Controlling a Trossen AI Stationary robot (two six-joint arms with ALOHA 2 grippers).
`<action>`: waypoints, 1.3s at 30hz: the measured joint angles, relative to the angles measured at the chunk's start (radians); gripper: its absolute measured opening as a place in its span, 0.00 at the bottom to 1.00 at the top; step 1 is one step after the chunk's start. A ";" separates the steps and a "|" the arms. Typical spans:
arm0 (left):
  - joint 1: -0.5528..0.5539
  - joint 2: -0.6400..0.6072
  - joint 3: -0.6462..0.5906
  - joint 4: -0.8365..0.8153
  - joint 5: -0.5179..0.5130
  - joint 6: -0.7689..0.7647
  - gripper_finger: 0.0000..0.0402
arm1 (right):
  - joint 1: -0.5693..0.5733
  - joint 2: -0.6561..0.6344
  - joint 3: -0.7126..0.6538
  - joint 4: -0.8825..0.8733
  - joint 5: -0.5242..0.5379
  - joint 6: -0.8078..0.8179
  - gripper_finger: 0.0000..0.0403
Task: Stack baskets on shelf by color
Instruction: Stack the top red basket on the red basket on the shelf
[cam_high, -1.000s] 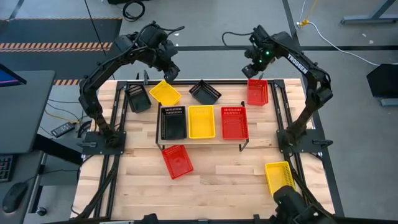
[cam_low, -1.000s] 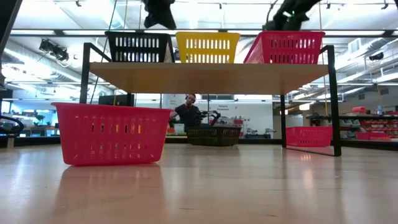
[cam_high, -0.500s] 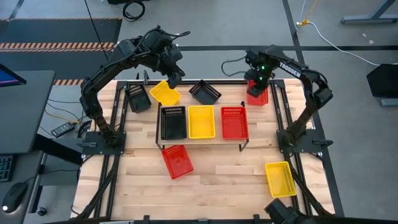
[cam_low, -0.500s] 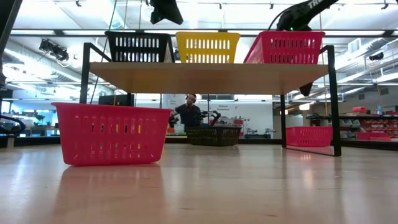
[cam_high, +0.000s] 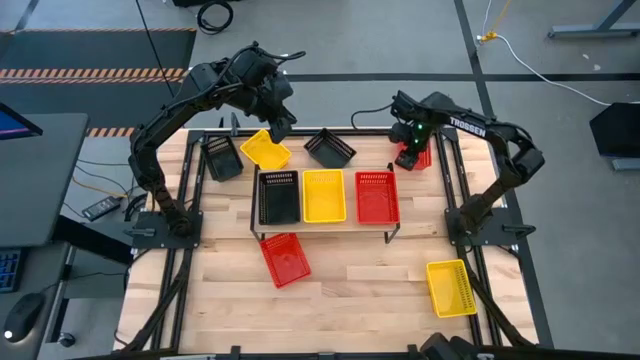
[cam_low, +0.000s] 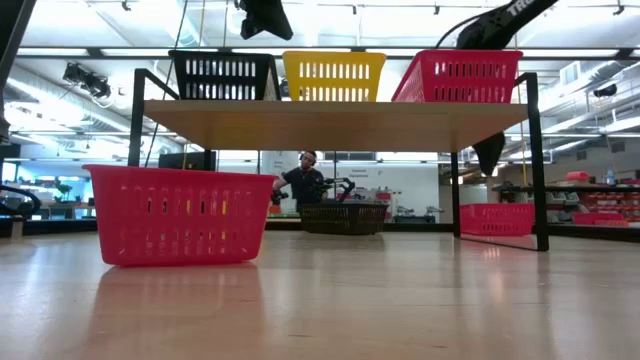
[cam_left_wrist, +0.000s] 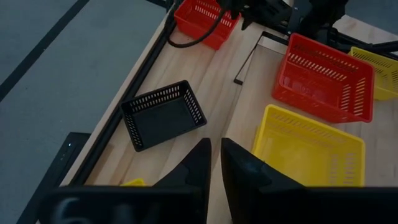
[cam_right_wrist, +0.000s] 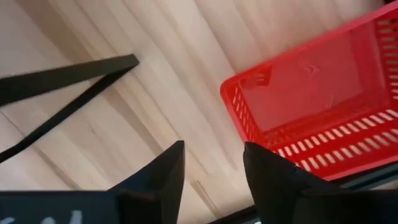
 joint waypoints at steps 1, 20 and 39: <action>0.000 0.000 0.000 0.000 0.000 0.000 0.11 | 0.000 -0.002 -0.016 0.006 0.002 0.000 0.45; -0.052 0.000 0.000 0.001 0.000 -0.026 0.11 | 0.000 -0.002 -0.127 0.180 0.072 -0.036 0.51; -0.111 0.000 0.000 0.002 -0.012 -0.076 0.08 | -0.011 -0.001 -0.273 0.240 0.151 -0.045 0.33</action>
